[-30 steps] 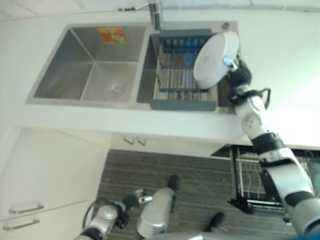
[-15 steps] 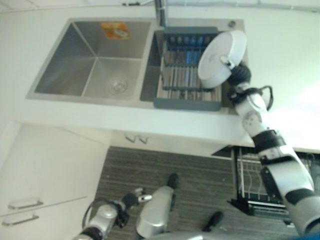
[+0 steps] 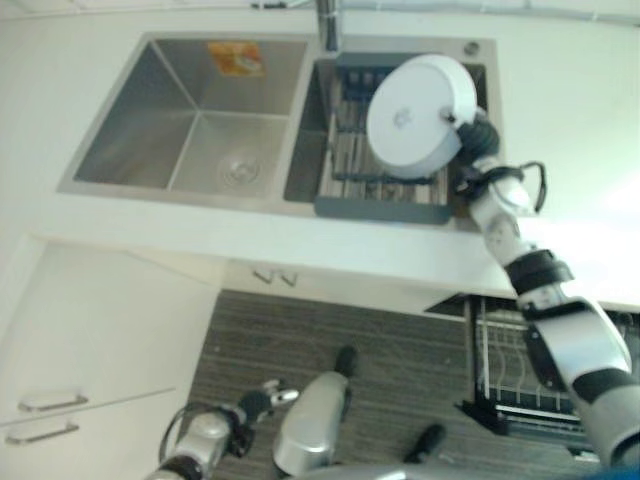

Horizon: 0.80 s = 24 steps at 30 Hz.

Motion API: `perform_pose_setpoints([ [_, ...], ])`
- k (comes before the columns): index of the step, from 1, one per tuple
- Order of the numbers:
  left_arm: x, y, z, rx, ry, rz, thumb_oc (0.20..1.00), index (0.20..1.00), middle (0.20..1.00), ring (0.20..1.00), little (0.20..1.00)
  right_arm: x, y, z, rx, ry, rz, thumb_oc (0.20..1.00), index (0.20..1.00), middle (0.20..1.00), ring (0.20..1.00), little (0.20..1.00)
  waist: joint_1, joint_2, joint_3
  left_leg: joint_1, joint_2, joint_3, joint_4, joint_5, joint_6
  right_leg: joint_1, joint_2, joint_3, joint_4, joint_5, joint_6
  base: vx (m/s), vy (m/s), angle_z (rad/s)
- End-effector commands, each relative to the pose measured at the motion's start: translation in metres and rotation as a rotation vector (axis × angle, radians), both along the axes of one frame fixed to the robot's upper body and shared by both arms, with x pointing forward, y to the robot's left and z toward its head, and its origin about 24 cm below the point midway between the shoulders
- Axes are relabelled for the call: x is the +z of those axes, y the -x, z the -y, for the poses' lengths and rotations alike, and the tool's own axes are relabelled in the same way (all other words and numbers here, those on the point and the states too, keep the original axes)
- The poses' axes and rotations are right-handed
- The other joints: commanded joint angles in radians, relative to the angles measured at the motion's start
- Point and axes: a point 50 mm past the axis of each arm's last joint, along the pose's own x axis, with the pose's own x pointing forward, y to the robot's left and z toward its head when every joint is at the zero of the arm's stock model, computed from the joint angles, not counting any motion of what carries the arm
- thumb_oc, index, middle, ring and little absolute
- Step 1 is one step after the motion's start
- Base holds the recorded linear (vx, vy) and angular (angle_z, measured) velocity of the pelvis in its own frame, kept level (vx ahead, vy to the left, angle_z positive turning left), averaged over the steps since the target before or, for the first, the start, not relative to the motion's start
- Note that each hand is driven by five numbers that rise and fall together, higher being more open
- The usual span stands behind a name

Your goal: Place the dishes in the dishwasher.

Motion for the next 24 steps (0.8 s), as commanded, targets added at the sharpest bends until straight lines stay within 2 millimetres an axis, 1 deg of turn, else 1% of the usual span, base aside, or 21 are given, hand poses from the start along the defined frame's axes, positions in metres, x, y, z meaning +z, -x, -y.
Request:
perform_pose_setpoints([
  [1,-0.001,0.007,-0.004,-0.016,0.005,-0.025,1.000,1.000,1.000,1.000,1.000,0.042,0.009,0.001,0.025,0.033,0.240,0.200,0.200,0.200,0.200,0.200,0.031,0.023,-0.027,0.092,0.055,-0.019,-0.223,0.060,-0.071,0.017,-0.073,0.019,0.025,0.098,0.075,0.00,0.000,0.00],
  [4,-0.002,0.008,-0.005,-0.004,-0.001,-0.032,1.000,1.000,1.000,1.000,1.000,0.056,0.021,-0.006,0.009,-0.038,0.386,0.200,0.200,0.200,0.200,0.200,0.020,0.020,-0.031,0.101,0.057,-0.008,-0.229,0.059,-0.068,0.016,-0.069,0.021,0.021,0.101,0.075,-0.06,-0.033,-0.01],
  [5,-0.002,0.008,-0.005,-0.002,-0.004,-0.033,1.000,1.000,1.000,1.000,1.000,0.060,0.027,-0.008,0.000,-0.060,0.434,0.200,0.200,0.200,0.200,0.200,0.015,0.021,-0.029,0.096,0.053,0.000,-0.227,0.075,-0.059,0.009,-0.072,0.012,0.022,0.116,0.066,-0.12,-0.036,-0.03],
  [7,-0.004,0.011,-0.006,0.009,-0.011,-0.041,1.000,1.000,1.000,1.000,1.000,0.066,0.040,-0.014,-0.030,-0.098,0.536,0.200,0.200,0.200,0.200,0.200,0.001,0.017,-0.041,0.111,0.059,0.010,-0.236,0.072,-0.057,0.012,-0.064,0.018,0.020,0.113,0.062,-0.08,-0.074,-0.05],
  [8,-0.005,0.012,-0.007,0.012,-0.013,-0.043,1.000,1.000,1.000,1.000,1.000,0.067,0.043,-0.015,-0.040,-0.104,0.560,0.200,0.200,0.200,0.200,0.200,-0.002,0.016,-0.045,0.116,0.060,0.012,-0.239,0.071,-0.057,0.013,-0.062,0.020,0.019,0.112,0.062,-0.03,-0.098,-0.10],
  [10,-0.006,0.015,-0.007,0.018,-0.021,-0.056,1.000,1.000,1.000,1.000,1.000,0.071,0.056,-0.020,-0.062,-0.132,0.628,0.200,0.200,0.200,0.200,0.200,-0.016,0.011,-0.061,0.138,0.068,0.022,-0.249,0.069,-0.056,0.021,-0.052,0.025,0.018,0.105,0.057,-0.03,-0.118,-0.21],
  [12,-0.008,0.018,-0.007,0.019,-0.025,-0.067,1.000,1.000,1.000,1.000,1.000,0.072,0.063,-0.020,-0.072,-0.150,0.663,0.200,0.200,0.200,0.200,0.200,-0.026,0.010,-0.074,0.154,0.073,0.029,-0.255,0.066,-0.056,0.025,-0.046,0.029,0.020,0.099,0.053,-0.03,-0.117,-0.17],
  [14,-0.012,0.027,-0.007,0.021,-0.032,-0.095,1.000,1.000,1.000,1.000,1.000,0.073,0.074,-0.020,-0.081,-0.190,0.712,0.200,0.200,0.200,0.200,0.200,-0.046,0.010,-0.101,0.186,0.082,0.043,-0.265,0.061,-0.055,0.032,-0.031,0.044,0.027,0.083,0.047,-0.01,-0.154,-0.15],
  [19,-0.019,0.045,-0.006,0.013,-0.053,-0.155,1.000,1.000,1.000,1.000,1.000,0.064,0.092,-0.012,-0.105,-0.298,0.754,0.200,0.200,0.200,0.200,0.200,-0.083,0.000,-0.147,0.243,0.105,0.075,-0.276,0.047,-0.056,0.053,0.003,0.074,0.040,0.045,0.033,-0.05,-0.188,-0.27],
  [21,-0.024,0.057,-0.005,-0.001,-0.068,-0.192,1.000,1.000,1.000,1.000,1.000,0.049,0.103,-0.008,-0.103,-0.367,0.750,0.200,0.200,0.200,0.200,0.200,-0.114,-0.005,-0.164,0.270,0.115,0.094,-0.269,0.034,-0.052,0.053,0.016,0.100,0.072,0.026,0.026,-0.08,-0.210,-0.37],
  [23,-0.026,0.065,-0.003,0.017,-0.062,-0.215,1.000,1.000,1.000,1.000,1.000,0.039,0.108,-0.003,-0.104,-0.391,0.738,0.200,0.200,0.200,0.200,0.200,-0.145,0.000,-0.169,0.292,0.127,0.119,-0.259,0.025,-0.054,0.055,0.026,0.117,0.081,0.009,0.023,-0.05,-0.130,-0.40],
  [24,-0.028,0.070,-0.002,0.034,-0.054,-0.227,1.000,1.000,1.000,1.000,1.000,0.032,0.112,0.003,-0.108,-0.397,0.721,0.200,0.200,0.200,0.200,0.200,-0.162,0.001,-0.175,0.305,0.129,0.133,-0.255,0.017,-0.051,0.058,0.033,0.135,0.078,0.000,0.021,-0.03,-0.107,-0.52],
])
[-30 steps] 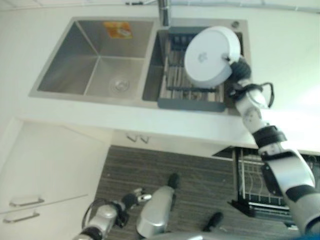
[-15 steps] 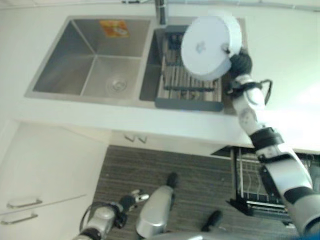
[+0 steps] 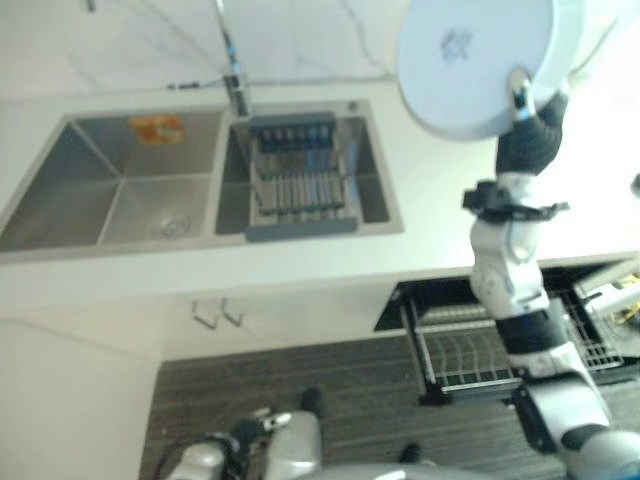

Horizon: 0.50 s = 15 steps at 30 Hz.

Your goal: Place the dishes in the dishwasher.

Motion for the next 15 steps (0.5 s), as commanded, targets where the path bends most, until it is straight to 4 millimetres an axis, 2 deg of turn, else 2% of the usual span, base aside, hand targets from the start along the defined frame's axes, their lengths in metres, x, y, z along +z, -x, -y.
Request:
perform_pose_setpoints([
  [1,-0.006,0.018,-0.001,-0.045,-0.024,-0.078,1.000,1.000,1.000,1.000,1.000,0.032,0.014,0.020,0.001,-0.061,0.210,0.200,0.200,0.200,0.200,0.200,-0.007,0.040,-0.042,0.111,0.009,0.028,-0.138,-0.028,0.006,0.019,-0.038,0.033,0.051,0.002,0.030,-0.07,-0.171,-0.53],
  [3,-0.010,0.030,0.004,0.051,0.013,-0.107,1.000,1.000,1.000,1.000,1.000,0.013,0.025,0.036,0.022,-0.062,0.166,0.200,0.200,0.200,0.200,0.200,-0.057,0.037,-0.047,0.129,0.036,0.067,-0.080,-0.052,0.001,0.007,-0.023,0.076,0.073,-0.024,0.020,-0.07,-0.190,-0.45],
  [7,-0.014,0.045,0.014,0.111,0.028,-0.131,1.000,1.000,1.000,1.000,1.000,-0.008,0.035,0.055,0.026,-0.070,0.110,0.200,0.200,0.200,0.200,0.200,-0.113,0.034,-0.052,0.197,0.064,0.132,-0.076,-0.071,0.001,0.012,0.002,0.113,0.108,-0.060,0.014,0.01,-0.147,-0.85],
  [10,-0.014,0.044,0.018,0.124,0.034,-0.131,1.000,1.000,1.000,1.000,1.000,-0.013,0.042,0.068,-0.034,-0.052,0.066,0.200,0.200,0.200,0.200,0.200,-0.143,0.034,-0.066,0.220,0.073,0.164,-0.090,-0.068,-0.004,0.008,0.011,0.121,0.118,-0.062,0.007,0.04,-0.142,-0.70],
  [12,-0.014,0.041,0.019,0.130,0.044,-0.130,1.000,1.000,1.000,1.000,1.000,-0.022,0.047,0.083,-0.088,-0.060,0.008,0.200,0.200,0.200,0.200,0.200,-0.160,0.033,-0.072,0.237,0.072,0.169,-0.099,-0.071,-0.005,0.011,0.016,0.127,0.120,-0.066,0.004,0.05,-0.125,-0.15],
  [15,-0.015,0.040,0.026,0.114,0.052,-0.125,1.000,1.000,1.000,1.000,1.000,-0.040,0.047,0.091,-0.122,-0.091,-0.079,0.200,0.200,0.200,0.200,0.200,-0.175,0.038,-0.072,0.235,0.079,0.165,-0.109,-0.061,-0.011,0.000,0.026,0.133,0.117,-0.067,-0.006,0.01,-0.084,0.03],
])
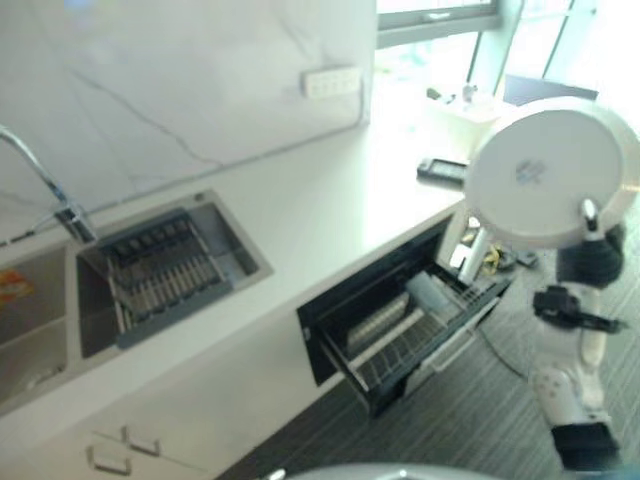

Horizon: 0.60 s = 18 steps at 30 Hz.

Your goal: Place the dishes in the dishwasher.

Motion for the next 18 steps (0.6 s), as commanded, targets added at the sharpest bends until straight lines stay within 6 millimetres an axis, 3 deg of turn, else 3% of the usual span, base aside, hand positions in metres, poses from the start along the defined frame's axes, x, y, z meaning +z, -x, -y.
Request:
perform_pose_setpoints([
  [1,0.002,-0.038,0.018,-0.061,0.062,0.108,1.000,1.000,1.000,1.000,1.000,0.030,-0.012,-0.006,0.018,-0.036,0.150,0.200,0.200,0.200,0.200,0.200,0.033,-0.019,0.073,-0.005,-0.033,-0.047,0.067,-0.106,0.057,0.005,-0.069,-0.024,0.092,-0.046,0.009,0.00,-0.061,-0.02],
  [4,0.002,-0.040,0.020,-0.078,0.059,0.108,1.000,1.000,1.000,1.000,1.000,0.014,-0.014,-0.009,0.025,-0.051,0.083,0.200,0.200,0.200,0.200,0.200,0.029,-0.015,0.086,-0.018,-0.029,-0.058,0.066,-0.099,0.053,-0.006,-0.068,-0.020,0.091,-0.044,0.005,-0.01,-0.059,0.02],
  [13,0.003,-0.047,0.020,-0.094,0.061,0.119,1.000,1.000,1.000,1.000,1.000,-0.007,-0.024,-0.029,0.071,-0.012,-0.020,0.200,0.200,0.200,0.200,0.200,0.041,-0.003,0.122,-0.055,-0.033,-0.092,0.075,-0.086,0.053,-0.034,-0.072,-0.019,0.099,-0.039,0.000,0.00,0.005,0.02],
  [18,0.004,-0.052,0.020,-0.064,0.067,0.137,1.000,1.000,1.000,1.000,1.000,-0.032,-0.028,-0.036,0.070,-0.031,-0.127,0.200,0.200,0.200,0.200,0.200,0.052,0.004,0.148,-0.091,-0.038,-0.118,0.100,-0.084,0.056,-0.058,-0.078,-0.014,0.120,-0.041,-0.002,0.00,0.049,0.11],
])
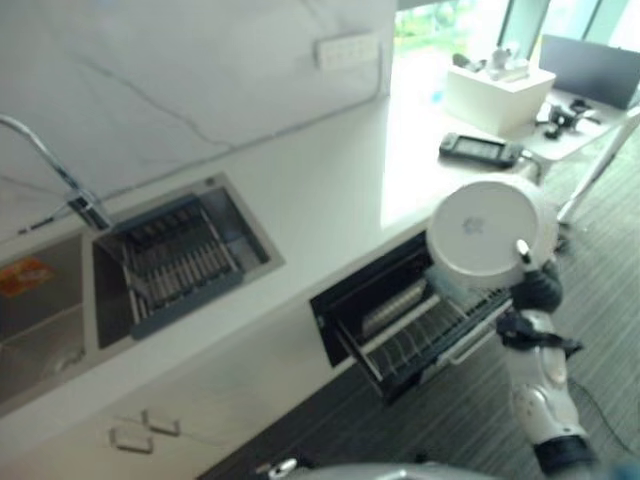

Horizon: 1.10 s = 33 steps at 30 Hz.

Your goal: Place the dishes in the dishwasher.

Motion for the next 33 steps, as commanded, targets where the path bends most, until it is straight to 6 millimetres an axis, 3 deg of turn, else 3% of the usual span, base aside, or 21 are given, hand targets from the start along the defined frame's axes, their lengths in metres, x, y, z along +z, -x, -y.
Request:
perform_pose_setpoints([
  [1,0.002,-0.024,0.010,-0.016,0.048,0.054,1.000,1.000,1.000,1.000,1.000,0.042,-0.022,-0.011,0.005,-0.001,0.215,0.200,0.200,0.200,0.200,0.200,0.026,-0.025,0.047,-0.049,0.004,-0.093,0.120,-0.091,0.045,-0.043,-0.046,0.008,0.155,-0.072,-0.011,-0.01,0.052,0.07],
  [16,0.017,-0.080,0.015,0.015,0.084,0.236,1.000,1.000,1.000,1.000,1.000,0.024,-0.042,-0.030,0.023,0.043,0.127,0.200,0.200,0.200,0.200,0.200,0.055,0.004,0.210,-0.251,-0.023,-0.173,0.211,-0.063,0.043,-0.186,-0.061,0.029,0.206,-0.058,-0.027,-0.08,0.044,0.06],
  [20,0.025,-0.098,0.015,-0.011,0.097,0.289,1.000,1.000,1.000,1.000,1.000,0.038,-0.059,-0.034,0.023,0.137,0.116,0.200,0.200,0.200,0.200,0.200,0.074,0.008,0.245,-0.291,-0.032,-0.192,0.234,-0.063,0.043,-0.212,-0.066,0.025,0.225,-0.058,-0.029,-0.05,0.016,0.07],
  [24,0.029,-0.106,0.006,-0.029,0.076,0.293,1.000,1.000,1.000,1.000,1.000,0.067,-0.079,-0.038,0.008,0.396,0.094,0.200,0.200,0.200,0.200,0.200,0.097,-0.005,0.263,-0.307,-0.038,-0.204,0.251,-0.067,0.043,-0.215,-0.067,0.019,0.238,-0.065,-0.026,0.00,-0.014,0.10],
  [26,0.031,-0.109,0.001,-0.040,0.066,0.292,1.000,1.000,1.000,1.000,1.000,0.080,-0.088,-0.031,-0.015,0.499,0.066,0.200,0.200,0.200,0.200,0.200,0.108,-0.009,0.265,-0.321,-0.040,-0.210,0.265,-0.070,0.045,-0.216,-0.068,0.013,0.239,-0.064,-0.025,0.01,-0.046,0.13],
  [27,0.033,-0.109,-0.007,-0.047,0.054,0.291,1.000,1.000,1.000,1.000,1.000,0.089,-0.095,-0.019,-0.054,0.634,0.016,0.200,0.200,0.200,0.200,0.200,0.121,-0.016,0.270,-0.330,-0.039,-0.214,0.281,-0.077,0.046,-0.214,-0.067,0.007,0.244,-0.067,-0.023,0.00,-0.074,0.19],
  [33,0.043,-0.123,-0.025,-0.069,0.015,0.299,1.000,1.000,1.000,1.000,1.000,0.110,-0.113,0.012,-0.147,0.838,-0.106,0.200,0.200,0.200,0.200,0.200,0.156,-0.047,0.278,-0.361,-0.035,-0.226,0.308,-0.084,0.047,-0.206,-0.060,-0.005,0.238,-0.064,-0.017,0.00,-0.078,0.10],
])
